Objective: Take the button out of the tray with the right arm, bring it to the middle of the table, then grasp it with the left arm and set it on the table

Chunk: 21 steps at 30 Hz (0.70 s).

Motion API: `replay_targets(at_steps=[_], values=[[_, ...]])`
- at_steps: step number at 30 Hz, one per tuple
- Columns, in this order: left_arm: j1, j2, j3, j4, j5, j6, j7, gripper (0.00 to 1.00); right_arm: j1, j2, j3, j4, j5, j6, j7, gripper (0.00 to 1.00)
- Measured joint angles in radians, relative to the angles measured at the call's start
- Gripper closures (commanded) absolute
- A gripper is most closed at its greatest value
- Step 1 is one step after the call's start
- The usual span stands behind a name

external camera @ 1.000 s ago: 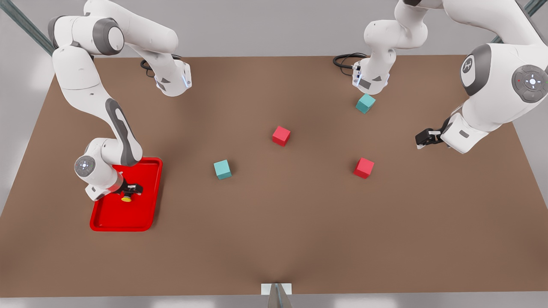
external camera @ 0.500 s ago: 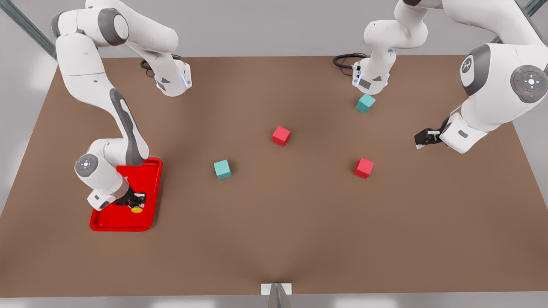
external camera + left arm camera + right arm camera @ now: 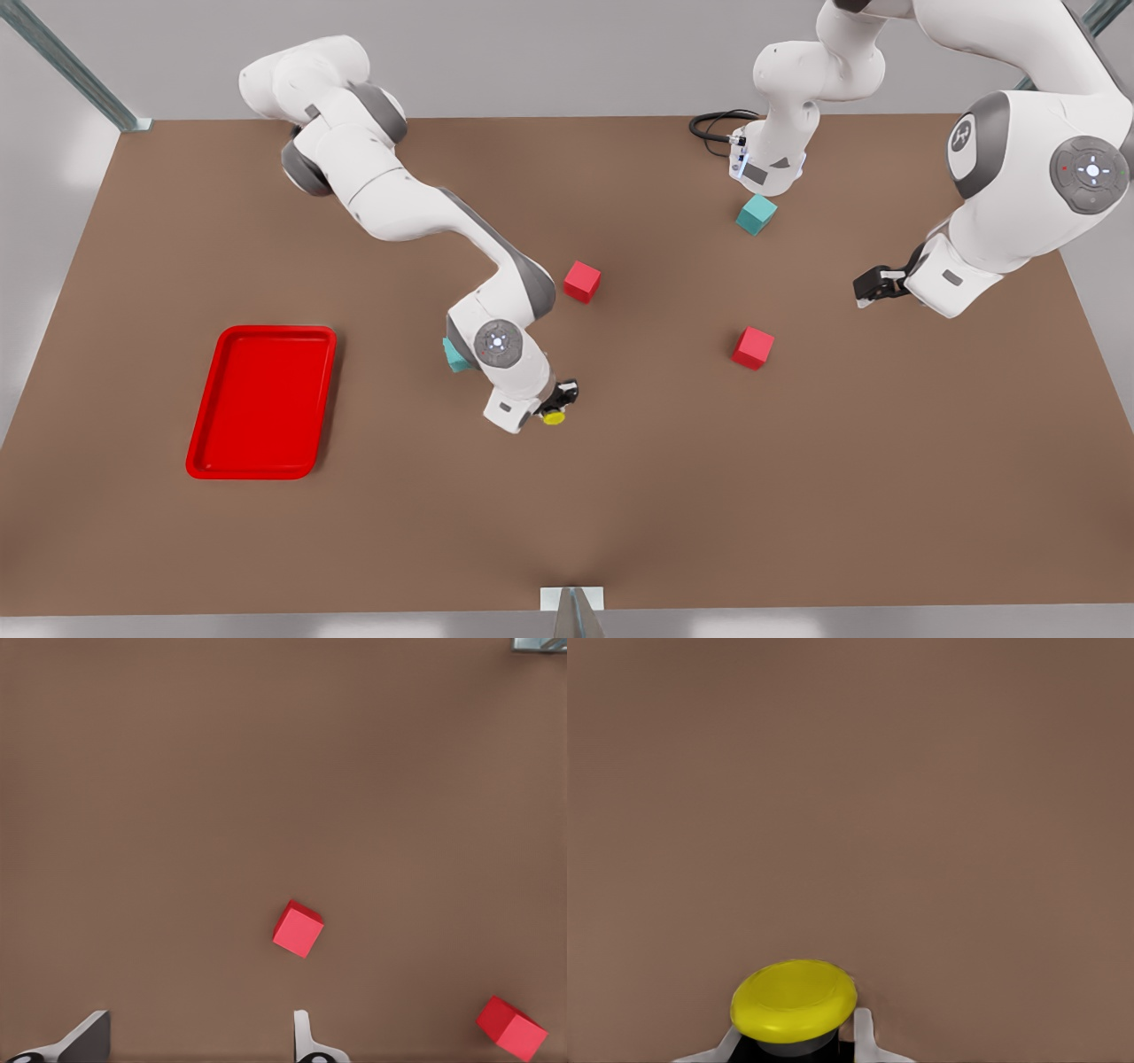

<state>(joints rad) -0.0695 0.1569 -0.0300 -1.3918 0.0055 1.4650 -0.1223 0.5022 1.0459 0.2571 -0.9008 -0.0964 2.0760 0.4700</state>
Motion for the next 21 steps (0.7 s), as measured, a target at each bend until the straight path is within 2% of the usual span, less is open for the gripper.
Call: replay_targets(at_steps=[3, 6, 7, 8, 9, 11, 14, 16, 19, 20, 21], values=[[0.0, 0.003, 0.0, 0.0, 0.0, 0.0, 0.0, 0.0, 0.057, 0.123, -0.019, 0.114, 0.004, -0.013, 0.121, 0.56], [0.0, 0.004, -0.001, 0.0, 0.0, 0.0, -0.001, 0.0, 0.067, 0.16, -0.024, 0.136, 0.001, -0.017, 0.23, 0.12], [0.001, 0.005, -0.001, 0.0, 0.0, 0.001, -0.001, 0.0, 0.068, 0.165, -0.026, 0.137, 0.001, -0.017, 0.263, 0.05], [0.001, 0.006, -0.001, 0.0, 0.0, 0.001, -0.001, 0.0, 0.069, 0.167, -0.027, 0.138, 0.0, -0.017, 0.293, 0.05], [0.001, 0.006, -0.001, 0.0, 0.0, 0.002, -0.001, 0.0, 0.072, 0.168, -0.035, 0.139, 0.0, -0.016, 0.322, 0.0], [0.001, 0.007, -0.001, 0.0, 0.0, 0.002, -0.001, 0.0, 0.068, 0.163, -0.043, 0.138, 0.0, -0.016, 0.375, 0.0], [0.004, 0.023, -0.009, 0.0, 0.0, 0.008, -0.003, 0.0, -0.013, 0.015, -0.002, 0.118, 0.004, -0.035, 0.432, 0.0], [-0.051, 0.102, -0.041, 0.001, 0.001, 0.037, -0.04, 0.0, -0.102, -0.108, 0.017, 0.112, 0.005, -0.123, 0.434, 0.0], [-0.228, 0.281, -0.156, 0.0, -0.002, 0.142, -0.135, 0.0, -0.35, -0.206, 0.02, 0.102, 0.001, -0.267, 0.351, 0.0], [-0.278, 0.341, -0.169, 0.0, -0.002, 0.186, -0.167, 0.0, -0.421, -0.287, 0.014, 0.018, -0.015, -0.304, 0.313, 0.0], [-0.308, 0.397, -0.176, 0.0, -0.006, 0.234, -0.2, 0.0, -0.48, -0.425, 0.01, -0.172, -0.039, -0.316, 0.276, 0.0]])
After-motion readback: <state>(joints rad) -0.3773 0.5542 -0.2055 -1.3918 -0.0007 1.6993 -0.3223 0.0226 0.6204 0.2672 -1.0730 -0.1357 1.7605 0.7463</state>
